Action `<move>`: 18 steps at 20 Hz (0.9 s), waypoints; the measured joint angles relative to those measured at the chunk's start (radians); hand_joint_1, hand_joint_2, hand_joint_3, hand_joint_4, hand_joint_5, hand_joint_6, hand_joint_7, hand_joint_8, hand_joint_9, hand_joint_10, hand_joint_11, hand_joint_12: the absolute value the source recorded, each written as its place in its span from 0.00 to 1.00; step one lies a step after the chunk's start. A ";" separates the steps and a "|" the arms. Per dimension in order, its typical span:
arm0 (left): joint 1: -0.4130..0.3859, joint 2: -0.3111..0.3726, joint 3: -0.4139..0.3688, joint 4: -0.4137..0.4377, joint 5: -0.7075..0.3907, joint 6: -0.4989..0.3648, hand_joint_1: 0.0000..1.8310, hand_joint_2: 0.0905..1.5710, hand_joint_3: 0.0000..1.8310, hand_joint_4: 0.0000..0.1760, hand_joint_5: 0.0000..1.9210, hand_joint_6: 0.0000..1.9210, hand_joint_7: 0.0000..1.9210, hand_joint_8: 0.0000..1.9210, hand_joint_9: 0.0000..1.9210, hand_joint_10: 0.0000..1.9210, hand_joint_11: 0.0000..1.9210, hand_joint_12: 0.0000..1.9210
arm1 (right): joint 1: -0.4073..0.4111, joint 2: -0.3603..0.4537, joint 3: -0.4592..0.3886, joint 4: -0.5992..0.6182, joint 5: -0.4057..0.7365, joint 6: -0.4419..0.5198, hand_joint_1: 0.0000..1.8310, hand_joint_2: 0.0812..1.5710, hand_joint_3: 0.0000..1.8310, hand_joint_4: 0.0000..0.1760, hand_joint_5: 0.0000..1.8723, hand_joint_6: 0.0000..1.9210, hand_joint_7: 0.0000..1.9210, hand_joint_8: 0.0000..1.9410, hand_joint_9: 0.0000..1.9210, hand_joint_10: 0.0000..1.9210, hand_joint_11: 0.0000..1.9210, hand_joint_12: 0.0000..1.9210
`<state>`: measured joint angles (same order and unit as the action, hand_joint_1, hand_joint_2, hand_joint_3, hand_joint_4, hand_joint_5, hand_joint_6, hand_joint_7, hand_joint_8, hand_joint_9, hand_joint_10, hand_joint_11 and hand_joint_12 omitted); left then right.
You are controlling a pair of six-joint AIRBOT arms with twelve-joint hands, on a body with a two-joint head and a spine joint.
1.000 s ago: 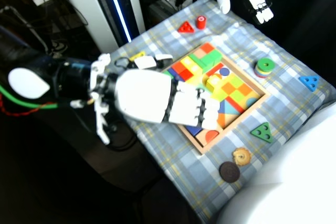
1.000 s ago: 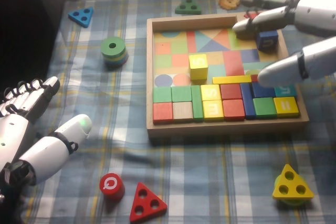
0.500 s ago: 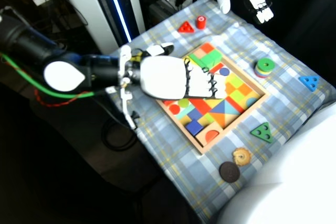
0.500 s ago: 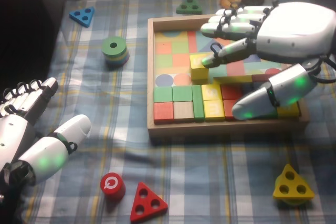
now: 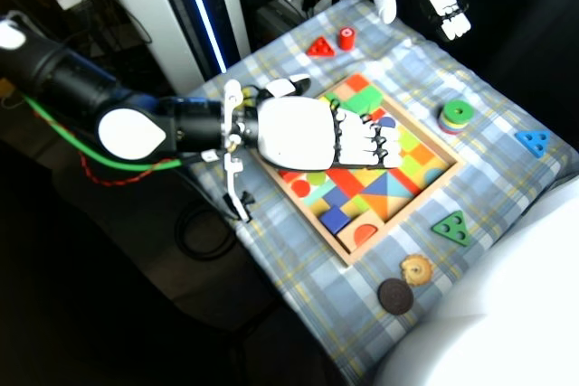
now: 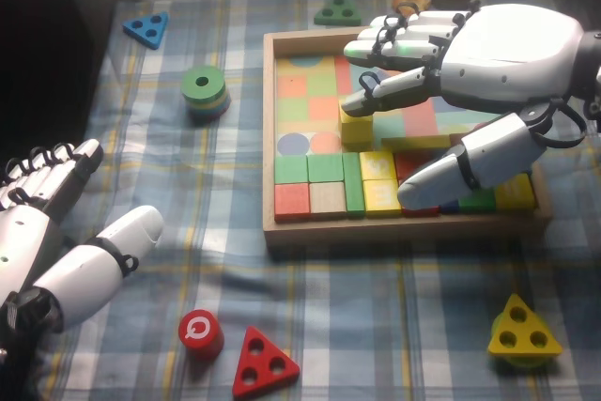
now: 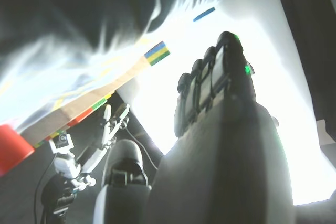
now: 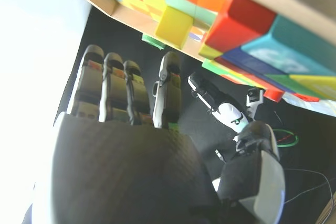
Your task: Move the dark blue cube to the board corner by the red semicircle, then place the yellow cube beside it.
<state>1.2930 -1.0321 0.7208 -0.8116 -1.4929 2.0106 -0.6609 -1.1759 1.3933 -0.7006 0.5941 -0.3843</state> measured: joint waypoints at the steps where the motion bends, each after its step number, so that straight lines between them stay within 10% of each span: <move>1: 0.000 0.000 0.000 0.001 0.001 0.000 0.00 0.72 0.00 0.13 0.07 0.00 0.04 0.00 0.01 0.00 0.00 0.00 | 0.000 -0.004 0.006 -0.001 -0.002 0.000 0.00 0.52 0.01 0.47 0.21 0.00 0.00 0.00 0.00 0.00 0.00 0.00; 5: 0.000 0.000 0.000 0.000 0.001 0.000 0.00 0.73 0.00 0.04 0.08 0.00 0.05 0.00 0.02 0.00 0.00 0.00 | 0.000 -0.006 0.009 -0.023 -0.024 0.005 0.00 0.53 0.01 0.25 0.24 0.01 0.01 0.00 0.00 0.00 0.00 0.00; 6: 0.000 0.000 0.000 0.002 0.001 0.000 0.00 0.73 0.00 0.08 0.08 0.00 0.05 0.00 0.02 0.00 0.00 0.00 | 0.005 -0.005 0.009 -0.030 -0.028 0.006 0.00 0.52 0.01 0.43 0.25 0.01 0.02 0.01 0.00 0.00 0.00 0.00; 8: 0.000 0.000 0.000 0.003 0.002 0.000 0.00 0.73 0.00 0.12 0.07 0.00 0.04 0.00 0.01 0.00 0.00 0.00 | 0.008 0.009 0.005 -0.036 -0.040 0.007 0.00 0.53 0.01 0.32 0.27 0.00 0.02 0.00 0.00 0.00 0.00 0.00; 15: 0.000 0.000 0.000 0.002 0.004 0.000 0.00 0.74 0.00 0.09 0.08 0.00 0.05 0.00 0.01 0.00 0.00 0.00 | 0.007 0.079 0.019 -0.012 -0.098 0.007 0.00 0.48 0.00 0.97 0.21 0.00 0.00 0.00 0.00 0.00 0.00 0.00; 18: 0.000 0.000 0.000 0.002 0.004 0.000 0.00 0.74 0.00 0.09 0.08 0.00 0.05 0.00 0.01 0.00 0.00 0.00 | 0.007 0.079 0.048 0.021 -0.114 0.006 0.00 0.48 0.00 0.84 0.21 0.01 0.00 0.00 0.00 0.00 0.00 0.00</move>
<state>1.2930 -1.0321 0.7208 -0.8101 -1.4887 2.0106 -0.6537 -1.0966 1.4418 -0.6800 0.4797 -0.3779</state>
